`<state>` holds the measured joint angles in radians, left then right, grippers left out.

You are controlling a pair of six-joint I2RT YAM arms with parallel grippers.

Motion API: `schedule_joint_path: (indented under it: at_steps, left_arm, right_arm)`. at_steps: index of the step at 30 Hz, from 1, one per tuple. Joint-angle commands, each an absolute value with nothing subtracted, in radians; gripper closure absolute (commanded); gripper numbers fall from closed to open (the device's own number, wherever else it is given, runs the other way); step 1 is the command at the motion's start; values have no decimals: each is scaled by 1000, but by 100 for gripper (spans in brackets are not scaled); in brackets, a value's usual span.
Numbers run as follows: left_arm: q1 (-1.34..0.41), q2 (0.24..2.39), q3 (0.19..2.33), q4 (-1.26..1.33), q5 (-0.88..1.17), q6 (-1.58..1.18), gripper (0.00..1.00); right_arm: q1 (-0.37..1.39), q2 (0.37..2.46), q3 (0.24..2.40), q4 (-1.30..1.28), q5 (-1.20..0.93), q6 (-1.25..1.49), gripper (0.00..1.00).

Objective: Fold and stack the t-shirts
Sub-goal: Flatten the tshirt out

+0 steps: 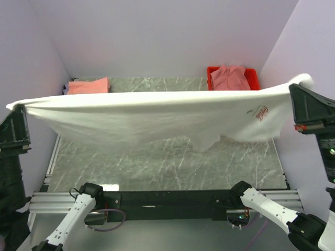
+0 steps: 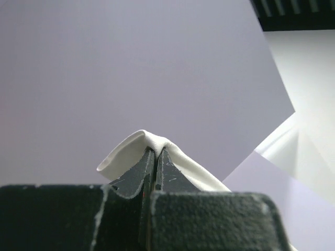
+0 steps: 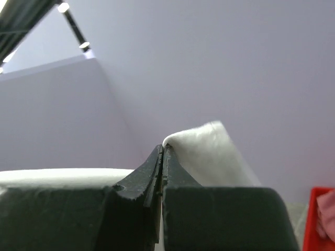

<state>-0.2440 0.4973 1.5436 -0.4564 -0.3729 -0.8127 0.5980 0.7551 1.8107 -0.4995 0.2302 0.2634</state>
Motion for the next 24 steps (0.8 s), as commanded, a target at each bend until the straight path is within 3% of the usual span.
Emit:
schedule_joint_path:
  at_steps: [1, 10, 17, 19, 22, 23, 24]
  left_arm:
    - [-242, 499, 1612, -482, -414, -753, 100]
    - [-242, 529, 1572, -460, -560, -727, 100]
    - [-242, 840, 1442, -551, -888, -756, 99]
    - [-235, 937, 1361, -540, -943, -752, 99]
    - [-96, 1182, 1258, -439, -805, -756, 99]
    - [-39, 1236, 1246, -386, -582, -755, 99]
    - [60, 1293, 1229, -362, -496, -764, 94]
  right_arm:
    - [595, 767, 1908, -541, 160, 238, 100]
    - [597, 791, 1836, -511, 224, 221, 100]
    - [580, 944, 1579, -370, 396, 241, 100]
    - [537, 1001, 1482, -333, 280, 265, 100]
    - [399, 1182, 1338, -186, 21, 376, 100]
    - [373, 1230, 1309, -91, -12, 377, 100]
    - [365, 1280, 1272, -45, -35, 376, 100]
